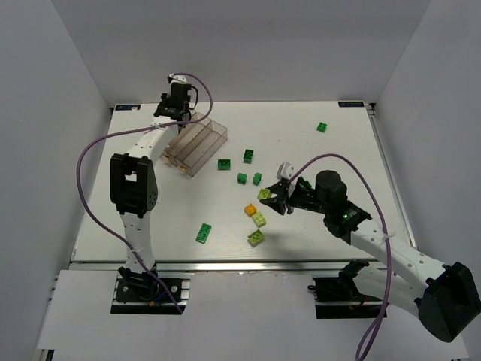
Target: Sort the legos into containers by color
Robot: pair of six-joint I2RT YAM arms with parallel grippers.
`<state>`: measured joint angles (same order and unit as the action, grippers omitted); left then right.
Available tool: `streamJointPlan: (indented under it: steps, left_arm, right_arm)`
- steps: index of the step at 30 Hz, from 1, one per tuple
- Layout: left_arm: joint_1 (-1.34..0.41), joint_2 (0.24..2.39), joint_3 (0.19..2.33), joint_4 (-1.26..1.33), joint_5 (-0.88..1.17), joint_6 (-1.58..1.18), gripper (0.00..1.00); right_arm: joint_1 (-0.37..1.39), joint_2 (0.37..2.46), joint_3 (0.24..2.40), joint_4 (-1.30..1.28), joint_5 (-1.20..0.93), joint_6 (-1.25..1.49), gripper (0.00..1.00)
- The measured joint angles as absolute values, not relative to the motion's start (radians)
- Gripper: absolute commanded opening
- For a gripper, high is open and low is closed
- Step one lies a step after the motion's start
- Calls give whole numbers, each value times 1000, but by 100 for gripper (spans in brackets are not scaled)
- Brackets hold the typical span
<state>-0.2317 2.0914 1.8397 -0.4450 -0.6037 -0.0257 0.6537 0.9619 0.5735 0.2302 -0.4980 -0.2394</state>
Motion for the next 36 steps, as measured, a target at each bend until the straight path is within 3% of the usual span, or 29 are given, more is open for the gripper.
streamJointPlan:
  steps: [8,11,19,25,33,36]
  left_arm:
    - [-232,2183,1870,-360,-618,93,0]
    - [-232,2217,1870,-310,-618,144,4]
    - [-231,2235,1870,-149,-620,230,27]
    - [-231,2239,1870,-96,-620,247,37]
    - [-231,2260,1858,-72,-646,249,78]
    - [-231,2260,1844,-68,-658,246,79]
  right_arm:
    - [650,997,593,226,-505,-239,0]
    - [650,999,606,226,-509,-236,0]
    - [650,995,610,226,-517,-217,0]
    - [649,988,610,229,-520,-214,0]
    - [648,987,610,235,-520,-204,0]
    - [647,987,610,235,-521,-199,0]
